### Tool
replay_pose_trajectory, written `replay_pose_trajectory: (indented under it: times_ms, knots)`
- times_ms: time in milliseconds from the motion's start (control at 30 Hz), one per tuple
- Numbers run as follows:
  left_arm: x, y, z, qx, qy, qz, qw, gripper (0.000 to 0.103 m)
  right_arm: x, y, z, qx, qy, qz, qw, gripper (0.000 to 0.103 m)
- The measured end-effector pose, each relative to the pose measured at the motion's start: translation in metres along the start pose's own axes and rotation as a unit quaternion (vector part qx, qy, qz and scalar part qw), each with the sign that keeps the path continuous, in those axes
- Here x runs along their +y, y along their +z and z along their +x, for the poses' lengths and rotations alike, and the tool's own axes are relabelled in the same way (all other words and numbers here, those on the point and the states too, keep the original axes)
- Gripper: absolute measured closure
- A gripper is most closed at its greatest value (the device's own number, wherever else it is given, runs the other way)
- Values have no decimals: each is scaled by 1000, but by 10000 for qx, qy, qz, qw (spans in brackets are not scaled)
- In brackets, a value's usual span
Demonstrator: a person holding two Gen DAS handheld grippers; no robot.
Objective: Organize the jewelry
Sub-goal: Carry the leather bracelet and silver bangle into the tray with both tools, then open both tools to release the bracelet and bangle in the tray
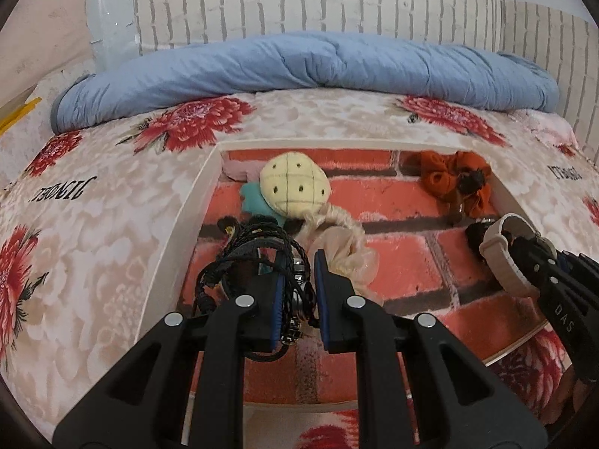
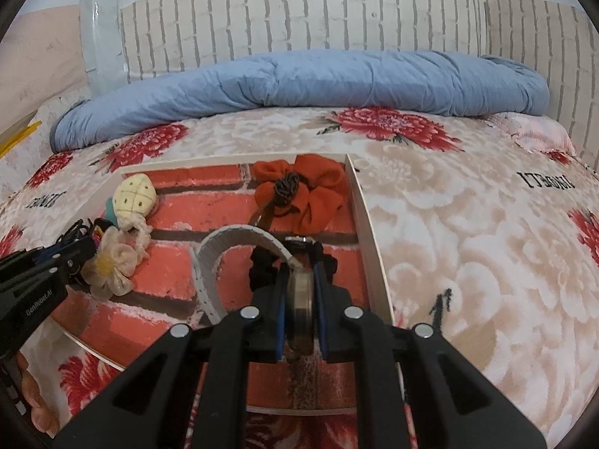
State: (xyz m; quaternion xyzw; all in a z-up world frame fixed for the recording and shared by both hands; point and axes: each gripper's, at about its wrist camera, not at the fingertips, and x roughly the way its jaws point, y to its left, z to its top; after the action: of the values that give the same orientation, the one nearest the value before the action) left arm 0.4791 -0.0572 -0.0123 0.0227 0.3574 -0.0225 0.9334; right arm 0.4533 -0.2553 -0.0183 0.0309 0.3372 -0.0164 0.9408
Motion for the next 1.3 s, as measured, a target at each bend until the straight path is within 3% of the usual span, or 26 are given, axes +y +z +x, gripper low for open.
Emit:
replay_pose_trajectory:
  times_ms: [500, 833, 900, 967, 1100, 1167, 1300]
  knots:
    - [5, -4, 14, 287, -100, -100, 9995, 87, -3, 0, 9, 180, 28, 70, 9998, 89]
    - [9, -5, 18, 359, -97, -179, 9991, 51, 0, -1, 10, 211, 45, 15, 9998, 84]
    - [8, -6, 18, 353, -84, -153, 9992, 46, 0, -1, 8, 181, 73, 36, 9998, 74]
    - [7, -6, 17, 340, -58, -137, 9993, 42, 0, -1, 6, 131, 53, 38, 9999, 56]
    - [8, -7, 15, 304, -96, -144, 9994, 32, 0, -1, 1, 55, 56, 1, 10000, 53]
    - [7, -7, 14, 295, -112, -117, 9994, 28, -1, -1, -2, -3, 42, -4, 10000, 43]
    - [2, -9, 7, 220, -97, 13, 9997, 17, -3, 0, -10, -119, -3, -39, 9999, 34]
